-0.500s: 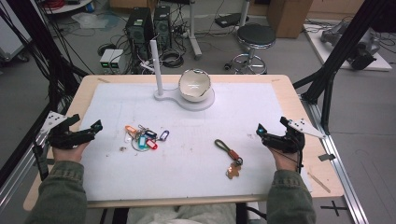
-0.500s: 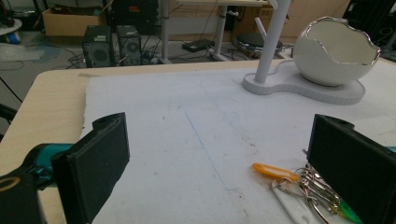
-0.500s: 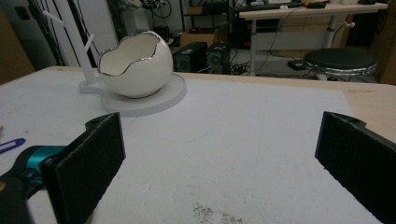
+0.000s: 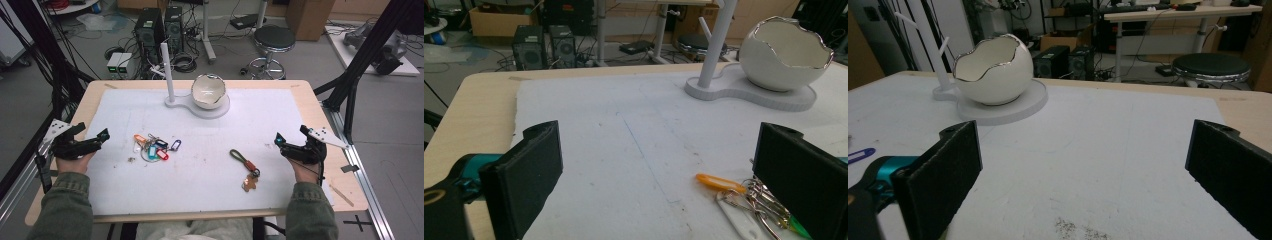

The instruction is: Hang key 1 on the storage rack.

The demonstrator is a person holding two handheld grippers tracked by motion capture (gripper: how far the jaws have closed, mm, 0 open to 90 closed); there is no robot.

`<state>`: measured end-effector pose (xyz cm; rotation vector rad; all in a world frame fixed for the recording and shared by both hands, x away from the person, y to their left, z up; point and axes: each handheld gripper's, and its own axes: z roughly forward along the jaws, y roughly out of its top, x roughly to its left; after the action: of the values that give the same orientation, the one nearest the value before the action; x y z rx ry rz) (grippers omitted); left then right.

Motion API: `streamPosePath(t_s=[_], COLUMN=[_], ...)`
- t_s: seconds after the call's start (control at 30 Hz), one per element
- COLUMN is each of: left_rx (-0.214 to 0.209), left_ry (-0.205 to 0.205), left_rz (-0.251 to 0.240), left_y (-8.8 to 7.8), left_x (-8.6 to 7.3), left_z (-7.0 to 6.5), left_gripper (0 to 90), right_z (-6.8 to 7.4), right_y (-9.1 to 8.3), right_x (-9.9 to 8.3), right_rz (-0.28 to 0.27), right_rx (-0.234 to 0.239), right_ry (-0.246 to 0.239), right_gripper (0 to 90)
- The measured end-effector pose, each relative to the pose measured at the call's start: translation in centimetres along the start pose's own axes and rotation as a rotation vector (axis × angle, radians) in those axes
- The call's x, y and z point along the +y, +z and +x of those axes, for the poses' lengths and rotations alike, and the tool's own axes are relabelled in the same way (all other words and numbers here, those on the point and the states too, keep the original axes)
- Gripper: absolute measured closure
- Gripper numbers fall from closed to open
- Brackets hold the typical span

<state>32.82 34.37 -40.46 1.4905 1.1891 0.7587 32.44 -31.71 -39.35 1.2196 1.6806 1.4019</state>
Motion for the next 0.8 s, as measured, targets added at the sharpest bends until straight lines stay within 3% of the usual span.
streamPosePath(t_s=[0.43,0.6,0.8], left_rx=[-0.016,-0.018,-0.019], left_ry=[0.003,0.003,0.003], left_rz=[0.002,0.003,0.003], left_y=[0.3,0.3,0.4], left_x=[0.0,0.0,-0.1], left_z=[-0.1,-0.1,-0.1], left_gripper=[6.2,6.3,6.3], right_z=[0.7,1.4,1.9], right_y=[0.9,1.6,2.1], right_x=[0.1,0.0,0.1], right_rz=[0.053,0.114,0.145], right_rx=[0.06,0.096,0.122], right_ry=[-0.023,-0.043,-0.046], right_gripper=[0.7,0.7,0.7])
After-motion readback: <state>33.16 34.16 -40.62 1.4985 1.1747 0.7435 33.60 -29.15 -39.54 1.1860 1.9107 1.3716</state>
